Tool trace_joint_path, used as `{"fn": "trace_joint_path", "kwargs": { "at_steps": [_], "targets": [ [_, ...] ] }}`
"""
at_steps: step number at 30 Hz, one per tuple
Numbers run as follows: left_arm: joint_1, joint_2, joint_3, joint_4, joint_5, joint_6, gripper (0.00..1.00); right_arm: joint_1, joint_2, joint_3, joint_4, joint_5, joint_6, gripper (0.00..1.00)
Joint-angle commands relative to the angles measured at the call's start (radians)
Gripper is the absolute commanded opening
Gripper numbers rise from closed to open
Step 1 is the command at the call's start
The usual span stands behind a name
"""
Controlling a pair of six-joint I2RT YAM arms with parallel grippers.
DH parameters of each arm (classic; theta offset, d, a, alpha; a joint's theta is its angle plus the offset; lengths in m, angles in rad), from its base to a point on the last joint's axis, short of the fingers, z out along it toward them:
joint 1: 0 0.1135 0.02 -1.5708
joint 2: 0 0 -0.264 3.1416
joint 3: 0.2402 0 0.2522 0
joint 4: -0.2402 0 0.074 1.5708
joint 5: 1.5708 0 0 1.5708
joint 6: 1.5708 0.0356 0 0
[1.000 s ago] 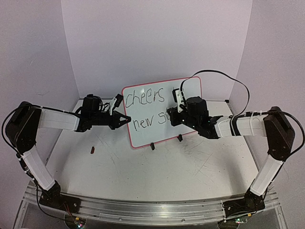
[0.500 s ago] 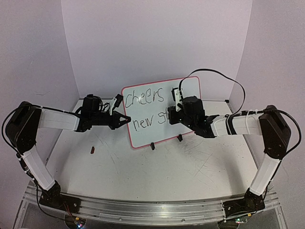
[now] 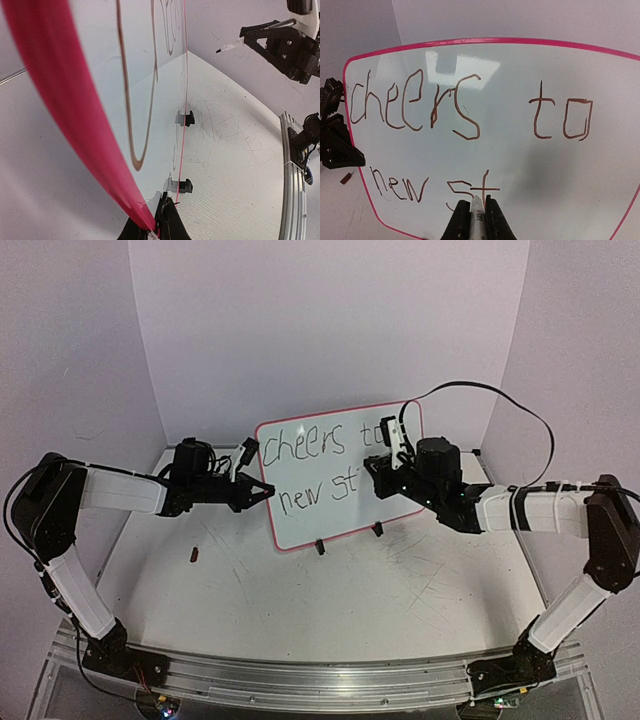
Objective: Write a sentence on the whiteboard
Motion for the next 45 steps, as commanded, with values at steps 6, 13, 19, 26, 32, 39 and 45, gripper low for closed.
{"fn": "trace_joint_path", "kwargs": {
  "at_steps": [6, 13, 19, 26, 32, 39, 45],
  "targets": [
    [0.014, 0.025, 0.046, -0.025, -0.176, 0.107, 0.0, -0.02, 0.052, 0.073, -0.017, -0.082, -0.076, 0.0],
    [0.014, 0.031, 0.056, -0.035, -0.18, 0.112, 0.0, -0.02, 0.077, 0.076, -0.002, -0.048, -0.067, 0.0],
    [0.015, 0.026, 0.054, -0.038, -0.184, 0.114, 0.0, -0.02, 0.081, 0.072, 0.004, -0.013, -0.033, 0.0],
    [0.015, 0.02, 0.054, -0.039, -0.179, 0.111, 0.0, -0.02, 0.103, 0.082, 0.01, -0.01, -0.017, 0.0],
    [0.014, 0.017, 0.053, -0.039, -0.174, 0.107, 0.0, -0.02, 0.123, 0.089, 0.01, 0.02, 0.002, 0.0],
    [0.014, 0.016, 0.055, -0.04, -0.172, 0.108, 0.0, -0.02, 0.138, 0.102, 0.0, 0.069, 0.024, 0.0],
    [0.013, 0.018, 0.053, -0.04, -0.17, 0.108, 0.0, -0.021, 0.133, 0.081, 0.0, 0.177, 0.047, 0.0]
  ]
}}
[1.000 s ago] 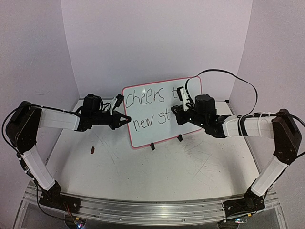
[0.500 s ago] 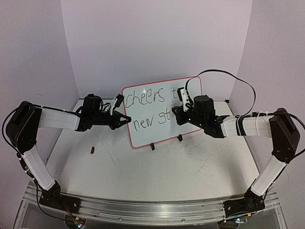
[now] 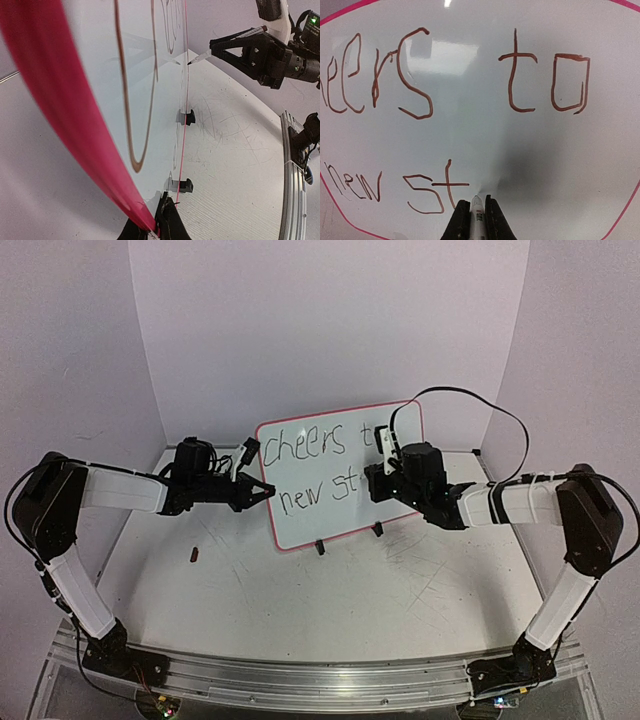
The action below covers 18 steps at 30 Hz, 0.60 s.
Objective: Write a sentence on the whiteboard
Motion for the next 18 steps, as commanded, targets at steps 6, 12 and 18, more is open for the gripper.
{"fn": "trace_joint_path", "kwargs": {
  "at_steps": [6, 12, 18],
  "targets": [
    [0.013, 0.014, 0.045, -0.022, -0.163, 0.103, 0.0, 0.0, 0.018, 0.051, 0.019, 0.135, 0.023, 0.0],
    [0.014, 0.012, 0.043, -0.022, -0.164, 0.105, 0.0, 0.0, 0.032, 0.071, 0.042, 0.078, -0.011, 0.0],
    [0.014, 0.013, 0.044, -0.022, -0.163, 0.107, 0.0, 0.0, 0.05, 0.078, 0.025, 0.035, 0.006, 0.0]
  ]
}}
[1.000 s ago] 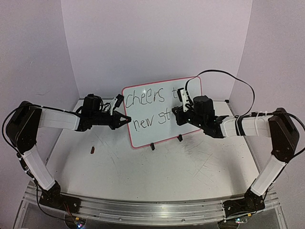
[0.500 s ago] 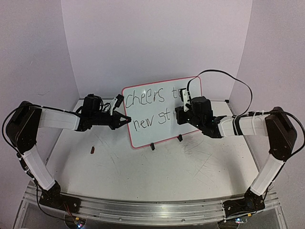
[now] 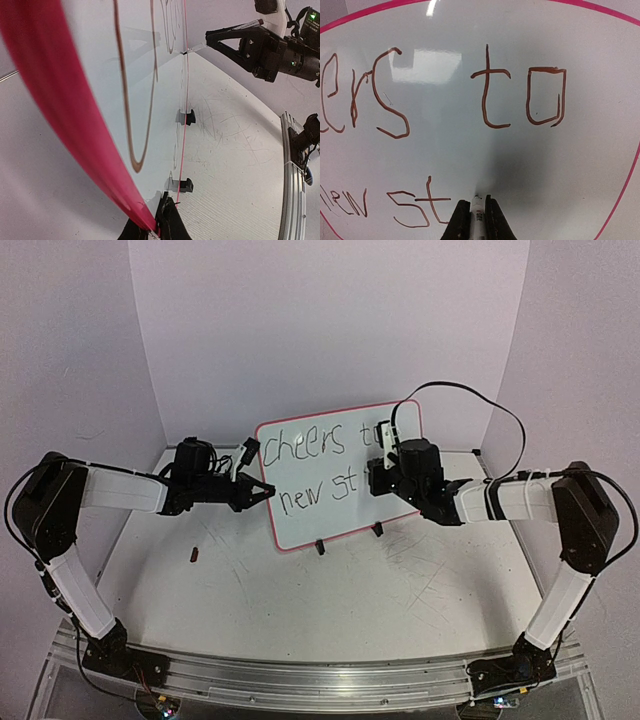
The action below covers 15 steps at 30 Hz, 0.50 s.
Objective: Write a sentence on the whiteboard
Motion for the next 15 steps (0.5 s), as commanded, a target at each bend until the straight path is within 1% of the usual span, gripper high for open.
{"fn": "trace_joint_path", "kwargs": {
  "at_steps": [1, 10, 15],
  "targets": [
    [0.013, 0.013, 0.044, -0.021, -0.164, 0.112, 0.0, 0.0, 0.023, 0.034, 0.02, -0.053, 0.009, 0.0],
    [0.013, 0.013, 0.044, -0.021, -0.162, 0.112, 0.0, 0.0, 0.018, -0.016, -0.01, -0.088, 0.037, 0.0],
    [0.013, 0.012, 0.042, -0.021, -0.161, 0.112, 0.0, 0.0, 0.017, -0.039, -0.027, -0.08, 0.046, 0.0]
  ]
}}
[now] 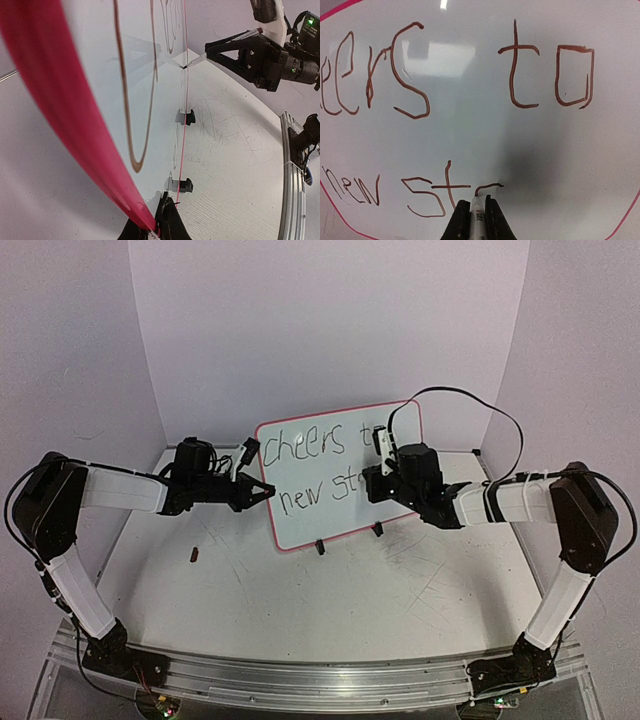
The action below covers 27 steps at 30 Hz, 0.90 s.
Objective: Write a sentence on the whiteboard
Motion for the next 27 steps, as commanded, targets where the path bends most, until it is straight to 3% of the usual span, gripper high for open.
{"fn": "trace_joint_path", "kwargs": {
  "at_steps": [1, 14, 27],
  "targets": [
    [0.014, 0.012, 0.041, -0.02, -0.162, 0.113, 0.0, 0.0, 0.011, -0.027, -0.024, -0.003, 0.019, 0.0],
    [0.014, 0.015, 0.047, -0.022, -0.156, 0.112, 0.0, -0.004, 0.0, 0.015, 0.027, 0.139, -0.019, 0.0],
    [0.013, 0.018, 0.048, -0.022, -0.156, 0.115, 0.0, -0.011, -0.003, 0.053, 0.063, 0.141, -0.047, 0.0]
  ]
}}
